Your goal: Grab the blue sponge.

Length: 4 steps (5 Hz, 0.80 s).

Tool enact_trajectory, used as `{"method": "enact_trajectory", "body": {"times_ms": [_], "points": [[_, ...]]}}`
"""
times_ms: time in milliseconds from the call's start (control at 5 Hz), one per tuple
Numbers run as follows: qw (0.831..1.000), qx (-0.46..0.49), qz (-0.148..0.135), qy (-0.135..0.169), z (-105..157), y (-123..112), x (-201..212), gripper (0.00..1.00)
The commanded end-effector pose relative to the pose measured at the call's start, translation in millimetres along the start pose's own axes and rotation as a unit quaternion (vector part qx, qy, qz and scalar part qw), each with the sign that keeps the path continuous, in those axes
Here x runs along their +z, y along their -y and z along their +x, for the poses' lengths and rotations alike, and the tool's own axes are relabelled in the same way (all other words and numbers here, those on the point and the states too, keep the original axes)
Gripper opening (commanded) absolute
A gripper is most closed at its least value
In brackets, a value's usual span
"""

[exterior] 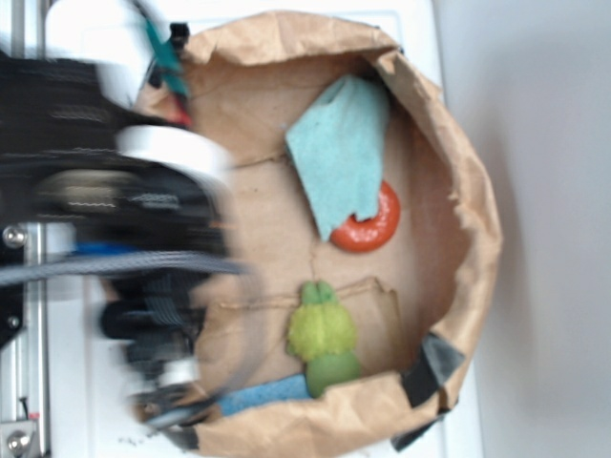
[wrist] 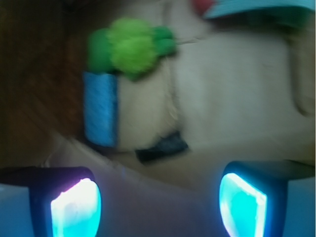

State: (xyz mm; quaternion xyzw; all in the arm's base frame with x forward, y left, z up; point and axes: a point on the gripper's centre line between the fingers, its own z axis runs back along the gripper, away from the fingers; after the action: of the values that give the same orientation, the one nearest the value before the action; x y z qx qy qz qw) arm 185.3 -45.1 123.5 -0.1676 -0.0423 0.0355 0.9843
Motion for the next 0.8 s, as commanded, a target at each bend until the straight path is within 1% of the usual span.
{"method": "enact_trajectory", "body": {"times_ms": [0,200,400,600], "points": [[1.0,0.023,0.011,-0.003,2.2,-0.3,-10.4,1.0],[0.998,0.058,-0.005,0.011,16.3,-2.3,2.2,1.0],[0.997,0.073,0.002,0.026,31.7,-1.8,7.6,1.0],[0.995,0.096,-0.001,0.035,56.4,-6.9,10.5,1.0]]}}
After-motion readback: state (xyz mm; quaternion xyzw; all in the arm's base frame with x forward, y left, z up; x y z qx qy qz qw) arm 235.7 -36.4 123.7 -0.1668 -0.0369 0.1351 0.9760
